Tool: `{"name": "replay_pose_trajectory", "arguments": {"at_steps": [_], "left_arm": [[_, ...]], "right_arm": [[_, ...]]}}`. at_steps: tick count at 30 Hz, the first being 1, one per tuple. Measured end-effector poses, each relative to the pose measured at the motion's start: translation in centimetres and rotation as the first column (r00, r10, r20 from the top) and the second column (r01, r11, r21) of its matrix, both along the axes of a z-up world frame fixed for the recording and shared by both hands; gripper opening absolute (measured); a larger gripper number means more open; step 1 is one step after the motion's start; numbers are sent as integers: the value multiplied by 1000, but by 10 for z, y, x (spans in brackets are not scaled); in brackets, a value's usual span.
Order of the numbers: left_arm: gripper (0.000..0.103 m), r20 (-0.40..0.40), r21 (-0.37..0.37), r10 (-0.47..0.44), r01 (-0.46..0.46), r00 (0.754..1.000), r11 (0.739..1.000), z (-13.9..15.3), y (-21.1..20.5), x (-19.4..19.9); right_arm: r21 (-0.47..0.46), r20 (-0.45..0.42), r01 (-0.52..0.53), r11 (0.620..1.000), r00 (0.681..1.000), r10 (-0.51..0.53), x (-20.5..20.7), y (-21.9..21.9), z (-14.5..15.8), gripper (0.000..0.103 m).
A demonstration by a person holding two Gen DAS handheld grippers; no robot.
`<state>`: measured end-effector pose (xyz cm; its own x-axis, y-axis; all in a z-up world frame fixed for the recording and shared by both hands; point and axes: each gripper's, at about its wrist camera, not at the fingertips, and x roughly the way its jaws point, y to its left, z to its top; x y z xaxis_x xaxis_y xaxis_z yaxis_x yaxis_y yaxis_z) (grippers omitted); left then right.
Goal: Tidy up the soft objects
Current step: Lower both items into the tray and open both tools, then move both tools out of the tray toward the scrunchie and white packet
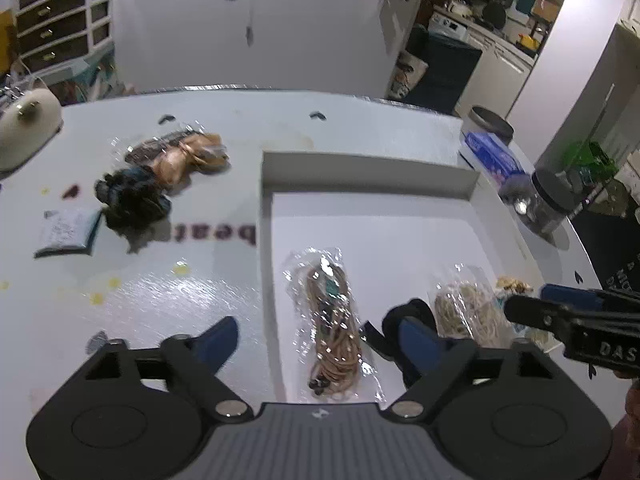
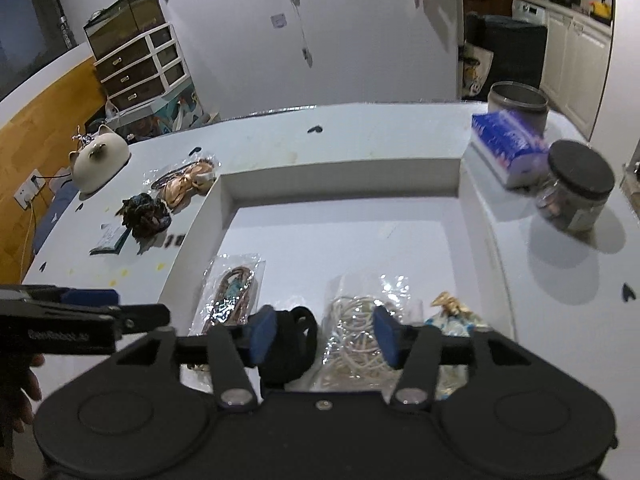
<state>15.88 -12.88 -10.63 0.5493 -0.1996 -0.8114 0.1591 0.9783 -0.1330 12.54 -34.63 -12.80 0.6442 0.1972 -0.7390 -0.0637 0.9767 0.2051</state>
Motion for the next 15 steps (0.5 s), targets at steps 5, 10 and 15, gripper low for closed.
{"name": "replay_pose_trajectory", "arguments": {"at_steps": [5, 10, 15], "left_arm": [[103, 34, -6, 4, -3, 999, 1000, 7, 11, -6], [103, 50, -20, -3, 4, 999, 1000, 8, 28, -9], [103, 73, -18, -15, 16, 997, 1000, 15, 47, -9]], "right_arm": [[-32, 38, -1, 999, 999, 2, -11, 5, 9, 87], [-58, 61, 36, 998, 998, -32, -18, 12, 12, 103], [-64, 75, 96, 993, 993, -91, -21, 22, 12, 103]]}}
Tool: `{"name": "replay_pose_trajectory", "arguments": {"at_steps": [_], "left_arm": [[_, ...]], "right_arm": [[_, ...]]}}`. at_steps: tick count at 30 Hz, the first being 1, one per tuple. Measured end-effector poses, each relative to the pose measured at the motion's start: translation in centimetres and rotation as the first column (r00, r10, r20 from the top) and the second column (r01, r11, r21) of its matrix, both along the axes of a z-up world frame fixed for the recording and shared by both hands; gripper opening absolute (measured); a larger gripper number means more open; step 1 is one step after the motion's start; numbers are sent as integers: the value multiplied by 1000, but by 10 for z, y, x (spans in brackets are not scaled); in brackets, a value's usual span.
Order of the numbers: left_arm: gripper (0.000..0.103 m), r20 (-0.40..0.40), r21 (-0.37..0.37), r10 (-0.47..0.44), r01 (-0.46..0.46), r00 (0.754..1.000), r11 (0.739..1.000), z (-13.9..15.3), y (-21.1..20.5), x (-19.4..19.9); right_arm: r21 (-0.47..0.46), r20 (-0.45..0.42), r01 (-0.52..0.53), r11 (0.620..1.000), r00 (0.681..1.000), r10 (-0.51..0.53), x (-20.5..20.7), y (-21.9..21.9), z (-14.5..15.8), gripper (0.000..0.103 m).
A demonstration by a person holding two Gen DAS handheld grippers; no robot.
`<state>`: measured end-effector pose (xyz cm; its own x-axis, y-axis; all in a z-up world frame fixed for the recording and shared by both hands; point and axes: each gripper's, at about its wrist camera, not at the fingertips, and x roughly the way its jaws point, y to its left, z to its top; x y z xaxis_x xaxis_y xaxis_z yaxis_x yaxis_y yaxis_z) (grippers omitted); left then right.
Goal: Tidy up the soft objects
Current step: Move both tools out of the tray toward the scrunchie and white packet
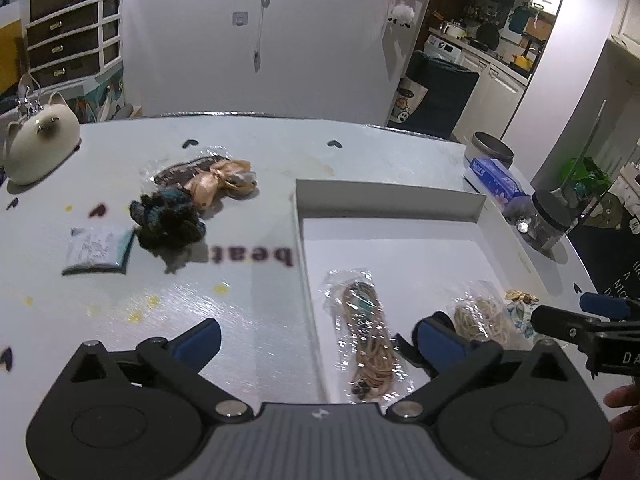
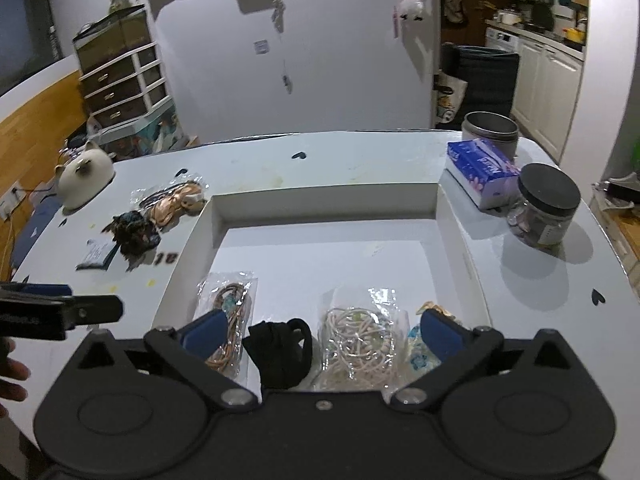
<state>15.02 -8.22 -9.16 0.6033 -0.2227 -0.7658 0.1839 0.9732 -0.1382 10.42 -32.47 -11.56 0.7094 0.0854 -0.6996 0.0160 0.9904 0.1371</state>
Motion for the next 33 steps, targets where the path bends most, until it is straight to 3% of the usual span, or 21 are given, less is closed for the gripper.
{"name": "replay_pose_trajectory", "arguments": {"at_steps": [14, 33], "left_arm": [[103, 57, 8, 2, -2, 998, 1000, 16, 84, 25], [103, 78, 30, 52, -54, 996, 998, 10, 190, 87]], "right_arm": [[-8, 38, 54, 998, 998, -54, 20, 67, 11, 103], [7, 107, 0, 1000, 994, -1, 93, 186, 33, 103]]}}
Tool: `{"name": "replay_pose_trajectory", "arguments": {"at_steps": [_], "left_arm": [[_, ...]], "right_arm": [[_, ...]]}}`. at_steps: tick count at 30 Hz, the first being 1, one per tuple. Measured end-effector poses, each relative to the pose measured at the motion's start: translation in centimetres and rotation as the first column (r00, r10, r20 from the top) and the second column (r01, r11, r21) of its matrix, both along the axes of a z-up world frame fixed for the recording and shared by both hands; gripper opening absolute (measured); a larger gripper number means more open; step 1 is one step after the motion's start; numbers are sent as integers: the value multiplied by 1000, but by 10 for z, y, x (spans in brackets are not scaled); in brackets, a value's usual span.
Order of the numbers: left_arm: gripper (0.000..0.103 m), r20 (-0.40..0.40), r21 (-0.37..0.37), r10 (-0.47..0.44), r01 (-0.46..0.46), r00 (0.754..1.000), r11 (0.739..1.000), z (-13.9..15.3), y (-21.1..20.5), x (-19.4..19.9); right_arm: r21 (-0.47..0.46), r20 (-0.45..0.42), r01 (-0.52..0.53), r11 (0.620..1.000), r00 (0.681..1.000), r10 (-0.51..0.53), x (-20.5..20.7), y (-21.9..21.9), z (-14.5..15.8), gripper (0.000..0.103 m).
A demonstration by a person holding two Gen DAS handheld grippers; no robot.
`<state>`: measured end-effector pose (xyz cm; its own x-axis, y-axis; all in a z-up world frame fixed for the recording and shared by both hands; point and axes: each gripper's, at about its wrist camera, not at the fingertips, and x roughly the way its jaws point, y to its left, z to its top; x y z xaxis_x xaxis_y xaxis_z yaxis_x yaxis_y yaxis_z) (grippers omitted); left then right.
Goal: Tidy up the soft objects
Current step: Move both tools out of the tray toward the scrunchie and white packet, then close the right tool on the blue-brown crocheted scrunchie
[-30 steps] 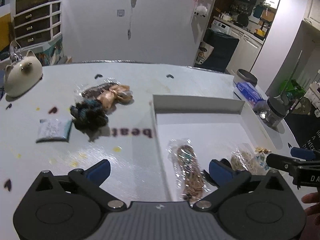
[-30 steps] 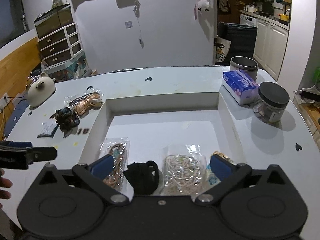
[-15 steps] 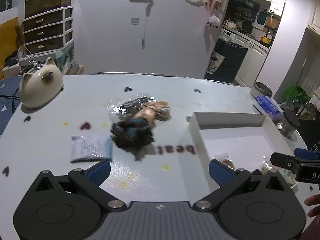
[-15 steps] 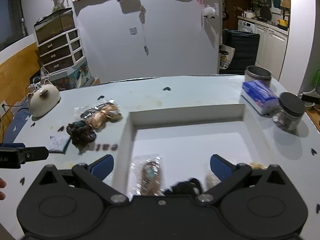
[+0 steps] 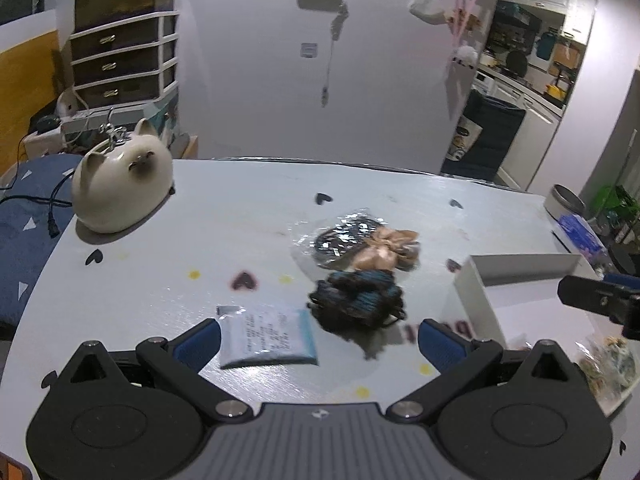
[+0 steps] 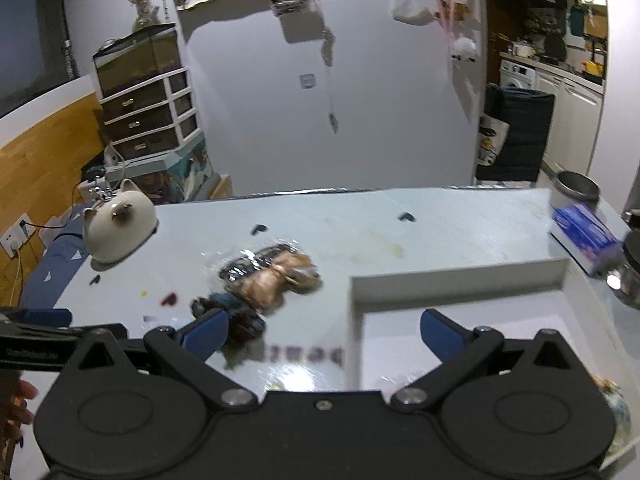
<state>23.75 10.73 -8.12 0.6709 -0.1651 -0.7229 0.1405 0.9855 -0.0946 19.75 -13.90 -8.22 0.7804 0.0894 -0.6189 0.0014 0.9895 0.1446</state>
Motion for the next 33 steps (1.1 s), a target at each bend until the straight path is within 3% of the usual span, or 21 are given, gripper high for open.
{"name": "replay_pose_trajectory", "arguments": {"at_steps": [12, 33], "left_arm": [[103, -60, 17, 34, -33, 998, 999, -34, 21, 40], [103, -159, 77, 67, -56, 985, 995, -96, 18, 81]], "right_arm": [[46, -47, -33, 998, 998, 36, 60, 42, 1, 103], [135, -238, -2, 991, 971, 34, 127, 70, -42, 103]]}}
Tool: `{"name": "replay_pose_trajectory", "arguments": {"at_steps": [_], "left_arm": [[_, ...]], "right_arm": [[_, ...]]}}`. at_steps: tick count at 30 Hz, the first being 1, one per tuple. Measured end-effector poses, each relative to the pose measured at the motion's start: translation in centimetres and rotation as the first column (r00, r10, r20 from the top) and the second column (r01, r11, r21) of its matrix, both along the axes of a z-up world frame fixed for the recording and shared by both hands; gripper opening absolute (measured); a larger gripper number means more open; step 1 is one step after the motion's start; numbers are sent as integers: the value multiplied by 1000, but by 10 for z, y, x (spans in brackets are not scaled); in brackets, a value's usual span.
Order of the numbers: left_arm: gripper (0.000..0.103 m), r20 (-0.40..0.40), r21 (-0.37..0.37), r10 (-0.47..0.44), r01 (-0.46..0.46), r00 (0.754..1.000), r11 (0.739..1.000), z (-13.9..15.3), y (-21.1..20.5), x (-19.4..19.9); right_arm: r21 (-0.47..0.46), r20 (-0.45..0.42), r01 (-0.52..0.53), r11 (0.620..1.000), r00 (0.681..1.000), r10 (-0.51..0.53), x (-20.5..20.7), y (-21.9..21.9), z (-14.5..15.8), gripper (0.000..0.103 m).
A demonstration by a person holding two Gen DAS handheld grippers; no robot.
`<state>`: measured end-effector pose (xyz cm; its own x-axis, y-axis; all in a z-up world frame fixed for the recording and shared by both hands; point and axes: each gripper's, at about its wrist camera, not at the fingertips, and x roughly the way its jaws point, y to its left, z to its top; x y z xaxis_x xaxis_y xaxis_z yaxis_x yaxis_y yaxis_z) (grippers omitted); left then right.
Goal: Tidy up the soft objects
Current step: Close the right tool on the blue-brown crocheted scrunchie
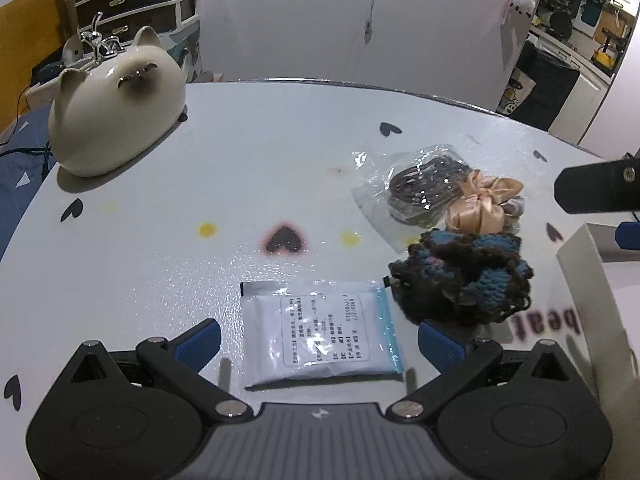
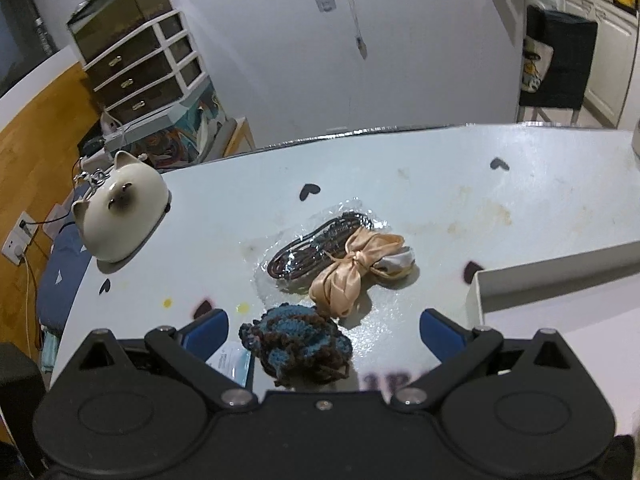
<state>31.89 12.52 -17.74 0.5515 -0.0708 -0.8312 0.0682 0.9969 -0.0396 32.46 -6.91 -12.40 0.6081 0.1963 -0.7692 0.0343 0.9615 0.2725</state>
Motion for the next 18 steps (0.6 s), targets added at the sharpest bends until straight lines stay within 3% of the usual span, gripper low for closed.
{"name": "replay_pose_trajectory", "arguments": {"at_steps": [7, 14, 18], "left_arm": [[103, -7, 9, 0, 0, 1000, 1000, -8, 0, 5], [103, -14, 27, -13, 13, 1000, 1000, -16, -6, 9], [103, -25, 31, 1, 0, 1000, 1000, -20, -6, 11]], "right_arm": [[23, -58, 12, 1000, 998, -10, 18, 12, -17, 102], [62, -150, 43, 997, 988, -34, 34, 20, -41, 95], [53, -154, 43, 998, 987, -35, 38, 27, -48, 95]]}}
